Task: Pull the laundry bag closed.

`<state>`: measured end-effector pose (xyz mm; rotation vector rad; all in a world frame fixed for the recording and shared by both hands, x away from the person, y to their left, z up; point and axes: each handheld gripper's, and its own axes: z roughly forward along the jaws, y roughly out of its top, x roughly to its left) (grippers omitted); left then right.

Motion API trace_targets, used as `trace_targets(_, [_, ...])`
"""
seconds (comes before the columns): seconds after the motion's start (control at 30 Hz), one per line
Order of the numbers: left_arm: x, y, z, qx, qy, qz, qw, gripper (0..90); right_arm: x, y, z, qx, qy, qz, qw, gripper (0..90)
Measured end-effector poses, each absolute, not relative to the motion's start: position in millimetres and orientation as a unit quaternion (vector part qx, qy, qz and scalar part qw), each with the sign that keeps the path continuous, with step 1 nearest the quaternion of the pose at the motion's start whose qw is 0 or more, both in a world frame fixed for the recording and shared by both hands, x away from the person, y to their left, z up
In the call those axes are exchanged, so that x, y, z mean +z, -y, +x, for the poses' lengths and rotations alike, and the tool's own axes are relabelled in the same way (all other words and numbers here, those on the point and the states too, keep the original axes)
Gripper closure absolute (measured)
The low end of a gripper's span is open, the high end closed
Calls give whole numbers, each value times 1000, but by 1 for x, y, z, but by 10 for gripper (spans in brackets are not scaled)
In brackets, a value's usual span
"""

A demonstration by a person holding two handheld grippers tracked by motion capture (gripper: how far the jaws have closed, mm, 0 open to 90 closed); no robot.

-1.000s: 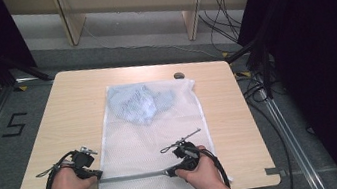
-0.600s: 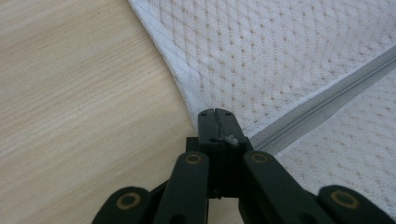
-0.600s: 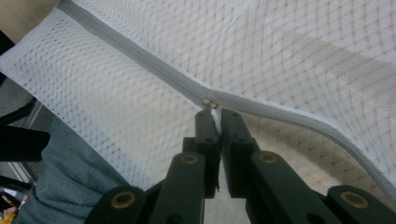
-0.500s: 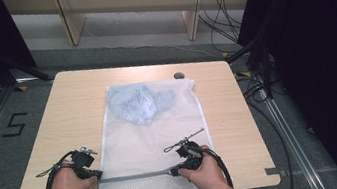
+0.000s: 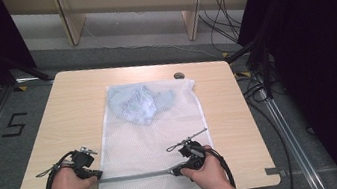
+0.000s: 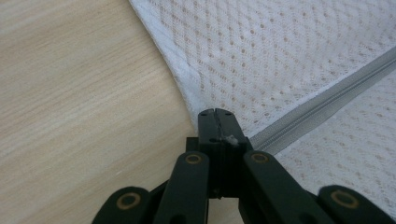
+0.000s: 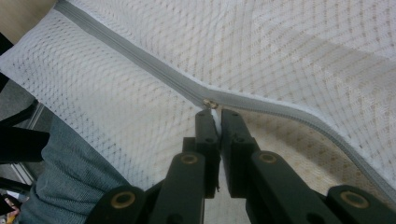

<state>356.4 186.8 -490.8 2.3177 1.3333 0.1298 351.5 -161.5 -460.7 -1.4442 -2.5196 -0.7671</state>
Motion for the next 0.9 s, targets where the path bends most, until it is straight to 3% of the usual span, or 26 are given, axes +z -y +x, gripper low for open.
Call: trace_targets(0.9, [-491, -186, 356, 43, -488, 841, 230, 898, -461, 170, 350, -254, 833, -488, 66, 870])
